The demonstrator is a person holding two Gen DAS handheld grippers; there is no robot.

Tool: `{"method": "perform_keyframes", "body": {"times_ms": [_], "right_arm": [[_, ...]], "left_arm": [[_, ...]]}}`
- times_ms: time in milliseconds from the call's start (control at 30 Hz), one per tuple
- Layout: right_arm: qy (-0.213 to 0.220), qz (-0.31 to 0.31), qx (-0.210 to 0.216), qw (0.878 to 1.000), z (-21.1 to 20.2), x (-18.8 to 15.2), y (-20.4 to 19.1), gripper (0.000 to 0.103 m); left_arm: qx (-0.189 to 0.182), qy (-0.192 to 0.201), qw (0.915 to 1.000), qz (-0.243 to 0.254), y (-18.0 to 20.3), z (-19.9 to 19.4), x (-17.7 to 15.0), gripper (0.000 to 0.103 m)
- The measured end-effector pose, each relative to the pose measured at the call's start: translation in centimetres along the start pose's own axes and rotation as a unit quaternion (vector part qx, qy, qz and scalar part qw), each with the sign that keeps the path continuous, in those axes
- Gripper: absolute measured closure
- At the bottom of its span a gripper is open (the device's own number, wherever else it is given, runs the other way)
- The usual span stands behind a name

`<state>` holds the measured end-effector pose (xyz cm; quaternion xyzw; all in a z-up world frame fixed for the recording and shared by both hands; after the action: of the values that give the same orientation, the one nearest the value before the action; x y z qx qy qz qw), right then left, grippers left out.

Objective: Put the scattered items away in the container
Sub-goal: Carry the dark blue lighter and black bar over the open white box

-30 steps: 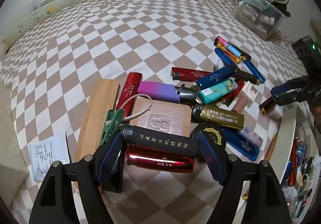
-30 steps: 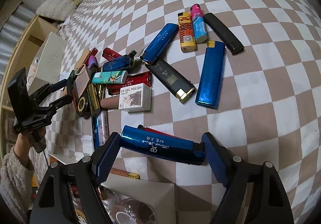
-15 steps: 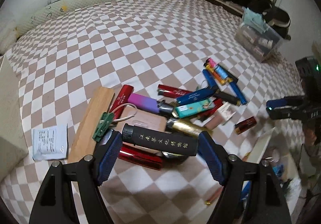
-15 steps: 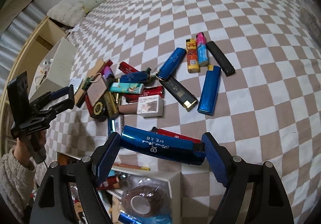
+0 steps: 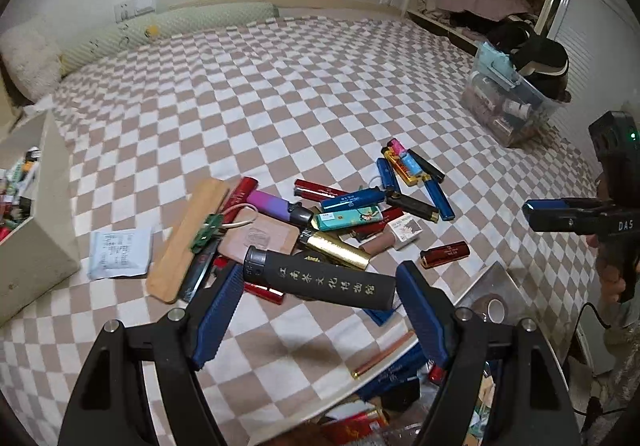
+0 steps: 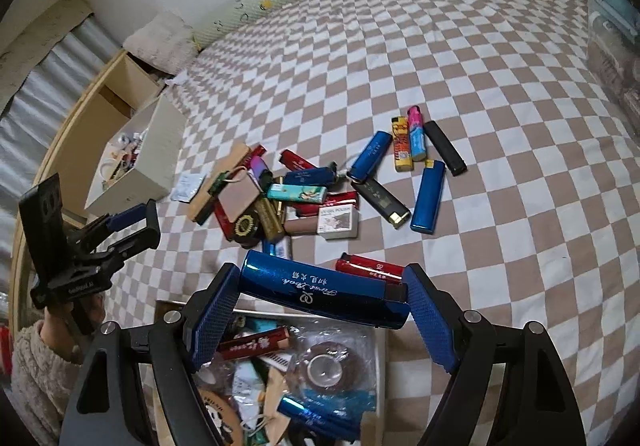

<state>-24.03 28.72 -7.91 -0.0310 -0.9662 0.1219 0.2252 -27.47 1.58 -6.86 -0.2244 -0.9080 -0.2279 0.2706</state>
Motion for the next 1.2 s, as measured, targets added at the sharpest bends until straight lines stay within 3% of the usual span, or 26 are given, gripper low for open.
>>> {"method": "perform_keyframes", "body": {"times_ms": [333,667,1200], "right_arm": [[0.032,-0.023,0.006,0.999,-3.5,-1.2,-2.5,0.021],[0.062,-0.03,0.023,0.997,-7.2,-2.5,-4.9,0.021],[0.086,-0.022,0.046,0.995,-11.3,-6.0,-6.1,0.021]], "left_arm": [[0.006,0.037,0.9989,-0.03,1.0,-4.8,-1.8,0.025],[0.0,0.078,0.9966,-0.028,3.1,-9.6,-3.3,0.025],[-0.015,0.105,0.9942,-0.02,6.7,-13.7,-6.9,0.025]]}}
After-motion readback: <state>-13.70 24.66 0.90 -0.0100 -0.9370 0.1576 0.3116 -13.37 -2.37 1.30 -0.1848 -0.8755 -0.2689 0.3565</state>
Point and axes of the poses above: each gripper's, at about its wrist camera, not at the fingertips, and z roughly the way its jaws point, y to its right, x to its top, the point moved 2 cm from there along z, roughly the way its jaws point, and after that the axes turned 11 degrees about -x, right-handed, at the moved point
